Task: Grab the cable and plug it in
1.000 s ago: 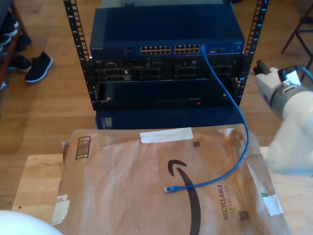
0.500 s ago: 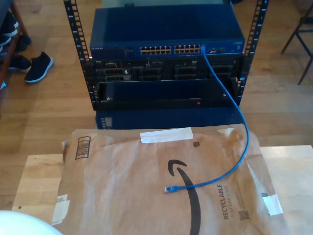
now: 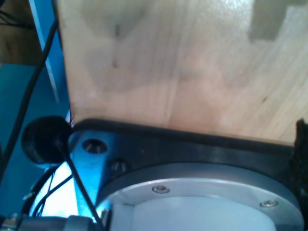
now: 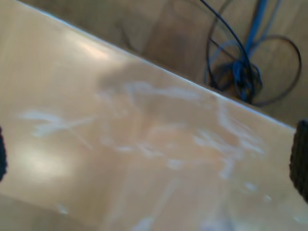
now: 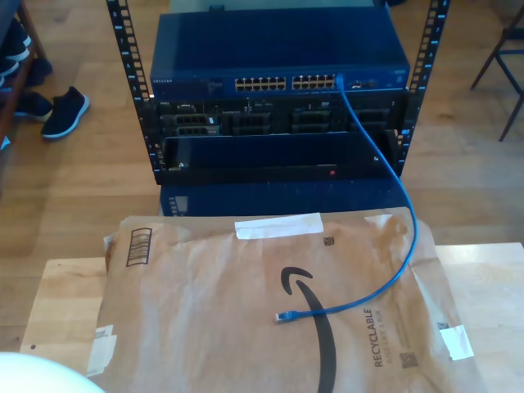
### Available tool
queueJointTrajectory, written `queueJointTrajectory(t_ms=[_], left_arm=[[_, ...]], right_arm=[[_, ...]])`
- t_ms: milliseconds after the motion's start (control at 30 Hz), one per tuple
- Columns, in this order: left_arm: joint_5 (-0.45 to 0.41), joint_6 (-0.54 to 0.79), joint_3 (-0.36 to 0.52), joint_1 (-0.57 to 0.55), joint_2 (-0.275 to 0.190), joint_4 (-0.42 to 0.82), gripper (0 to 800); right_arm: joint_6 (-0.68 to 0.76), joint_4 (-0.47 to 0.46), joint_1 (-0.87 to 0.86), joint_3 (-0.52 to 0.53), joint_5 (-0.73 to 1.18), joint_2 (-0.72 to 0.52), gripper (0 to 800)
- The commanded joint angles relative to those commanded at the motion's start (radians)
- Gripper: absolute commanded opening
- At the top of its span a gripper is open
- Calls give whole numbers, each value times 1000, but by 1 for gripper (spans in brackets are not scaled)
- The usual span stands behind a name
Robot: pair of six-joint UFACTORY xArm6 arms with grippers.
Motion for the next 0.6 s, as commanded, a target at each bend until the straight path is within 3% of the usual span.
queueJointTrajectory(t_ms=[333,467,600], left_arm=[[0,2,2,0,0,0,800],[0,2,0,0,0,0,800],[0,2,2,0,0,0,800]], right_arm=[[-86,-6,-133,18,18,-2,792],[-147,-86,-264,51,18,5,792],[-219,-89,-342,97,18,5,790]])
